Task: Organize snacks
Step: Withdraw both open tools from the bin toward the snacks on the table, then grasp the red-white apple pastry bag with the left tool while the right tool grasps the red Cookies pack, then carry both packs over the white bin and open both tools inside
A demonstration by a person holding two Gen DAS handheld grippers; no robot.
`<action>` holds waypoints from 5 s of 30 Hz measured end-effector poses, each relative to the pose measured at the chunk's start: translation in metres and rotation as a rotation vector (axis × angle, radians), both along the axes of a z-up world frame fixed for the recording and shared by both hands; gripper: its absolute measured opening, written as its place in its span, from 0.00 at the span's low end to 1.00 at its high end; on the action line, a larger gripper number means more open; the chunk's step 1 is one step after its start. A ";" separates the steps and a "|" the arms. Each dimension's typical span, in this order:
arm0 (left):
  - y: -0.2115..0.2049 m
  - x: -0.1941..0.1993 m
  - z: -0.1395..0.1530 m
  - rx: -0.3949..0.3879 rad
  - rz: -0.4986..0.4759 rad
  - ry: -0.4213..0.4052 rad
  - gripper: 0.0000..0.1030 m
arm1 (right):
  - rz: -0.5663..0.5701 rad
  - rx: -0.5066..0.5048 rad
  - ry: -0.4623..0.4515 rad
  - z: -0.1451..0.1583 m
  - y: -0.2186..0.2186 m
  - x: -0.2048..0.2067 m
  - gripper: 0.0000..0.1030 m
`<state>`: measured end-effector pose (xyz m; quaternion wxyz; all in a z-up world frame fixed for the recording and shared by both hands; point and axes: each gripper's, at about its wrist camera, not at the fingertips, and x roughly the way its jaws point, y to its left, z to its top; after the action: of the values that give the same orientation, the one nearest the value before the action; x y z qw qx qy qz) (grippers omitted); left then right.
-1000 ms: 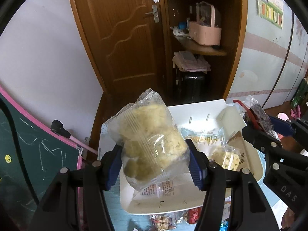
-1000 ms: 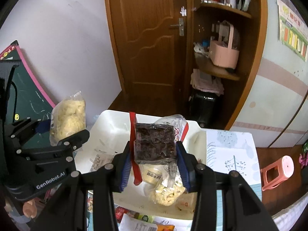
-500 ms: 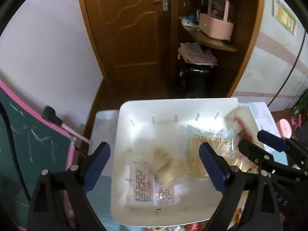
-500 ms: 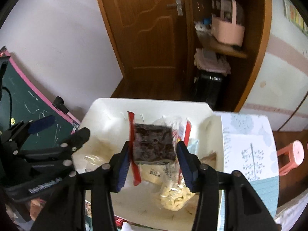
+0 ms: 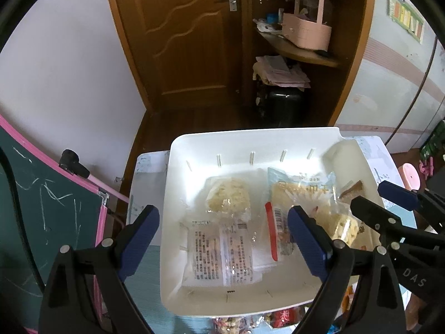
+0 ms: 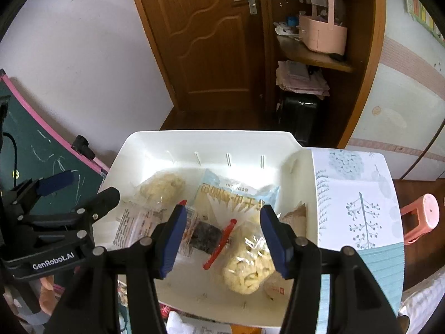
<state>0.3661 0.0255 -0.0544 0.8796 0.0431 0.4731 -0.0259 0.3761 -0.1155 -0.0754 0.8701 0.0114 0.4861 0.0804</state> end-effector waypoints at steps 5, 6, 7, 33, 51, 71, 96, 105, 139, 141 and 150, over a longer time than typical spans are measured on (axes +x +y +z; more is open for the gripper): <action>-0.005 -0.012 0.013 0.009 -0.013 -0.021 0.90 | 0.004 -0.027 -0.021 0.012 0.002 -0.010 0.54; -0.005 -0.014 0.016 0.010 -0.016 -0.025 0.90 | 0.005 -0.033 -0.024 0.015 0.003 -0.012 0.54; -0.006 -0.017 0.019 0.012 -0.017 -0.029 0.90 | 0.006 -0.034 -0.029 0.018 0.004 -0.014 0.54; 0.000 -0.178 0.090 0.002 -0.174 -0.122 0.90 | 0.108 -0.085 -0.176 0.089 0.003 -0.168 0.54; 0.032 -0.221 -0.048 0.006 -0.205 0.006 0.90 | -0.022 -0.043 0.073 -0.036 -0.035 -0.181 0.54; 0.056 -0.177 -0.131 -0.097 -0.089 0.184 0.91 | -0.121 -0.014 0.184 -0.108 -0.048 -0.161 0.56; 0.030 -0.213 -0.109 -0.115 -0.091 0.109 0.53 | -0.028 -0.042 0.158 -0.113 -0.032 -0.222 0.45; 0.001 -0.251 -0.070 -0.165 -0.175 0.049 0.53 | 0.003 0.018 0.110 -0.089 -0.023 -0.245 0.45; -0.017 -0.101 0.106 -0.089 -0.114 -0.215 0.55 | 0.076 0.008 -0.340 0.131 0.007 -0.096 0.45; -0.015 -0.083 0.105 -0.084 -0.097 -0.208 0.55 | 0.065 0.003 -0.336 0.129 0.008 -0.083 0.45; -0.022 -0.037 0.069 -0.047 -0.076 -0.152 0.55 | 0.032 -0.027 -0.249 0.092 0.012 -0.040 0.46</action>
<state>0.3290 0.0036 0.0150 0.9120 0.0423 0.4025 -0.0671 0.3361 -0.1035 0.0170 0.9224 -0.0183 0.3755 0.0885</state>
